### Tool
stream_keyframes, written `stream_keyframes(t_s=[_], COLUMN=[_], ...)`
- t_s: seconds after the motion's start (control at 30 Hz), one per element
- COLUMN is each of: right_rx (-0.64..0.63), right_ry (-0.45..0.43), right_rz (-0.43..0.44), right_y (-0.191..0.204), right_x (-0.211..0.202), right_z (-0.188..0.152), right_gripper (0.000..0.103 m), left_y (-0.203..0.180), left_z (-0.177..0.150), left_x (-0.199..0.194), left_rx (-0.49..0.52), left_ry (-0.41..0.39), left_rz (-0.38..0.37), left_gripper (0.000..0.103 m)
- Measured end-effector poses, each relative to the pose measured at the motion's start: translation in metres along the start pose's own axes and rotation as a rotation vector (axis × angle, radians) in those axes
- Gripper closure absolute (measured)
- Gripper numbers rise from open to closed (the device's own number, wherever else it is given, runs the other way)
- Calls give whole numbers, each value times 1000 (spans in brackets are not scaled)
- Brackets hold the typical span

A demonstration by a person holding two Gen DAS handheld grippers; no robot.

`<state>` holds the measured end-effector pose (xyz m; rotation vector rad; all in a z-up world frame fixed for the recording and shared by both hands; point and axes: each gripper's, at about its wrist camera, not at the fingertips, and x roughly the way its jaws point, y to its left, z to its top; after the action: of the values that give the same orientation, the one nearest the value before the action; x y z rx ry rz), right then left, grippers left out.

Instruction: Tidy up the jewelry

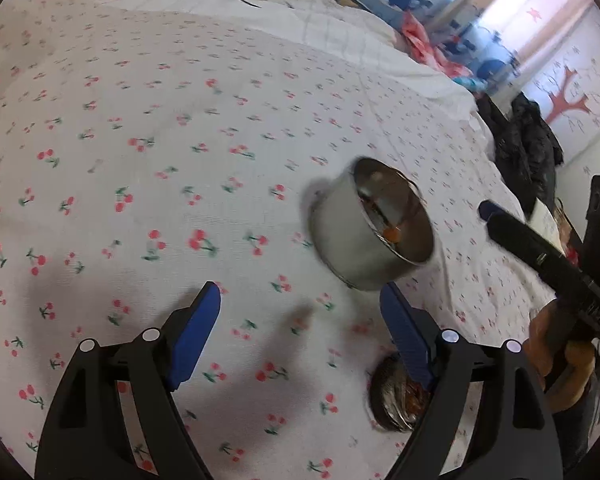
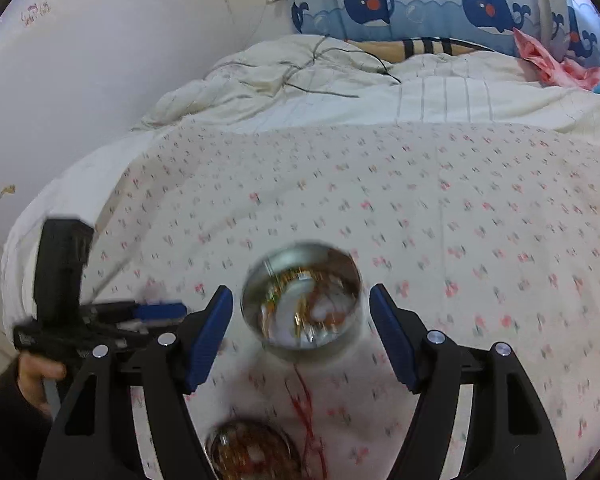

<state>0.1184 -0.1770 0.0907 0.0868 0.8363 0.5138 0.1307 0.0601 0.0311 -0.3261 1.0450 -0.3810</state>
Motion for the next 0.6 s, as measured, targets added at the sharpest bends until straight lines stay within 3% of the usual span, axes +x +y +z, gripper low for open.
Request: stream_keyframes(t_s=[0.1,0.2,0.3,0.53,0.57,0.6], right_rx=[-37,-8,13,77,93,105], right_ry=[35,90,113,93,93,91], right_rz=[-70,-97,-134,-130,-129,-129], right_y=[-3,-17,-28,-39,-42,-47], right_x=[-10,-13,-15,-12,-10,-11], right_z=[-35,-71,-91,-90,-90,-90], right_gripper=[35,58,62,60,58,55], left_y=[-13,-15,-19,-53,-55,-57], left_z=[-4,-6,-9,-27,-30,-31], left_x=[2,6,11,22,25,27], left_rx=[45,50,70,215,223,228], left_ry=[14,30,62,92,97,103], left_rz=[-9,-15,-54,-114,-119,-125], left_gripper=[25,25,25,26,29,37])
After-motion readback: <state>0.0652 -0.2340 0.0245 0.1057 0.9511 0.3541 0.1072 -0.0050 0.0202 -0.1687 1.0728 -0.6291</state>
